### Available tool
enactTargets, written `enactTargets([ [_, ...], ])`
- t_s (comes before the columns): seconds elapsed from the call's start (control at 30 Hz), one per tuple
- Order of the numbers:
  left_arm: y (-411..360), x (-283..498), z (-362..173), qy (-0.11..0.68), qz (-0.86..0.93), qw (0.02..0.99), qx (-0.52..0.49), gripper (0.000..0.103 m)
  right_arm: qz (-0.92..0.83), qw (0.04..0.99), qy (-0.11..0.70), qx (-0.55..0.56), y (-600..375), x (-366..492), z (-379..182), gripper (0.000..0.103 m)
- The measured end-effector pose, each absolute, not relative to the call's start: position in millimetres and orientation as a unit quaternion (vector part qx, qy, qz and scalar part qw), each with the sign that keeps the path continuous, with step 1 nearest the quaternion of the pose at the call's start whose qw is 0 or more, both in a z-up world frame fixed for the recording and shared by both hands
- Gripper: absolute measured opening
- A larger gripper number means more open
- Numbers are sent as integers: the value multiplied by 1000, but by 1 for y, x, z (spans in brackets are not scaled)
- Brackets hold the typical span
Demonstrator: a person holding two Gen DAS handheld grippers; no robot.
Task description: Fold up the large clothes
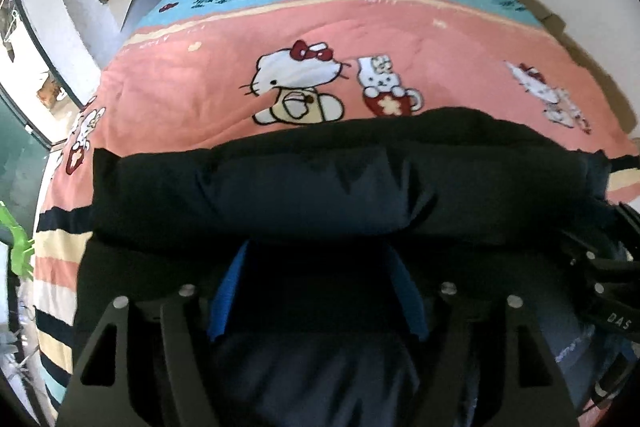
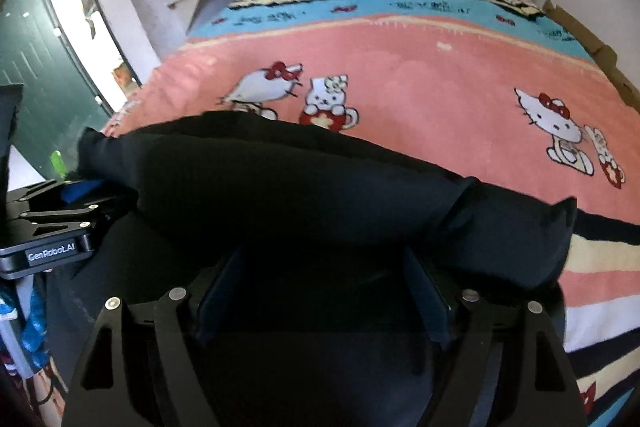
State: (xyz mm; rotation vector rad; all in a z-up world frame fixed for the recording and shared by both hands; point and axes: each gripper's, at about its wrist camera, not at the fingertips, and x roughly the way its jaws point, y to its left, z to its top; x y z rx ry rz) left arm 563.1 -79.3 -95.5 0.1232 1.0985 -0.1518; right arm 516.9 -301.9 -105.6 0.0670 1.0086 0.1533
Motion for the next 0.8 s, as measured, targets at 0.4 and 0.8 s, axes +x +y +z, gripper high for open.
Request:
enactTargets([
  [0.4, -81, 564, -109, 526, -58, 847, 61, 71, 63, 863, 499, 55, -310, 534, -130, 84],
  [0.8, -16, 484, -82, 464, -57, 884, 17, 71, 92, 897, 427, 71, -326, 437, -91, 84],
])
